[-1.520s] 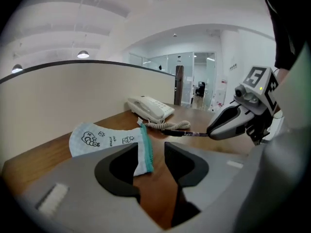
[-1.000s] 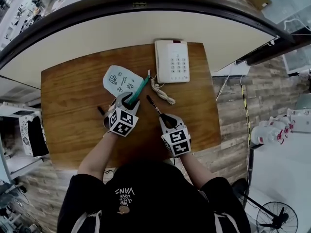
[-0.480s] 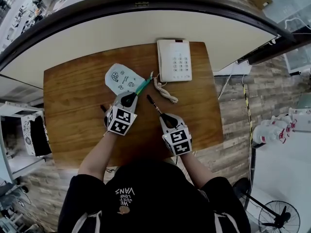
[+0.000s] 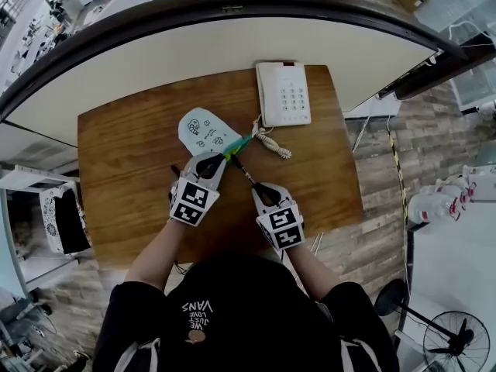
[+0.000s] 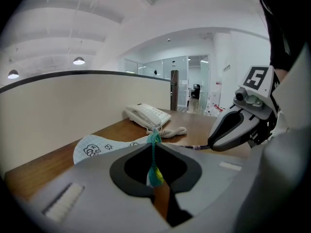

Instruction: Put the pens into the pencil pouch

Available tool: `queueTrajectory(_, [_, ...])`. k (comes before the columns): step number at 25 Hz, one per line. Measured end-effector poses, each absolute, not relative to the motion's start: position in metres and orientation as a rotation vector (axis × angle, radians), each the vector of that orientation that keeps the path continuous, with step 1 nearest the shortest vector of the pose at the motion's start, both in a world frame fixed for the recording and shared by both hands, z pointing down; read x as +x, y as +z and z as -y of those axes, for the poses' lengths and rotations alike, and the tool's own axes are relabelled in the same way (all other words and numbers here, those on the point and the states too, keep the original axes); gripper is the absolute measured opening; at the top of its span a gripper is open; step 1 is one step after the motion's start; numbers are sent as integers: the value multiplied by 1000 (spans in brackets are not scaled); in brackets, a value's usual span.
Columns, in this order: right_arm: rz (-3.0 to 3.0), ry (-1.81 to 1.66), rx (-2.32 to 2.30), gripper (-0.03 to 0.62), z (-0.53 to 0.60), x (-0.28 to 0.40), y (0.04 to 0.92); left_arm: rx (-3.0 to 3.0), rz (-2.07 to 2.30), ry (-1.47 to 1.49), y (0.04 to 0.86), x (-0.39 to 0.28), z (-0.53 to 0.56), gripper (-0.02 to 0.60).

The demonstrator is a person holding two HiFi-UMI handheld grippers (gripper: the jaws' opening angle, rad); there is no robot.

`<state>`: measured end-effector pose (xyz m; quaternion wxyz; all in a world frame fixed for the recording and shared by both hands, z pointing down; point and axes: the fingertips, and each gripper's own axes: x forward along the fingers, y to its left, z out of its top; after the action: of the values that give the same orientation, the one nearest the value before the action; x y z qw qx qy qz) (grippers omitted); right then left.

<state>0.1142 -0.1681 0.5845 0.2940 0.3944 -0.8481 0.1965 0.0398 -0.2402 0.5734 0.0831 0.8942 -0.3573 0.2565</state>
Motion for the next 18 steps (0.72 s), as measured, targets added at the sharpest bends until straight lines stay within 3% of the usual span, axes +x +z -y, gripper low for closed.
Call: queueTrajectory(18, [2274, 581, 1055, 44, 177, 66, 570, 2772, 849, 580, 546, 48, 164, 31])
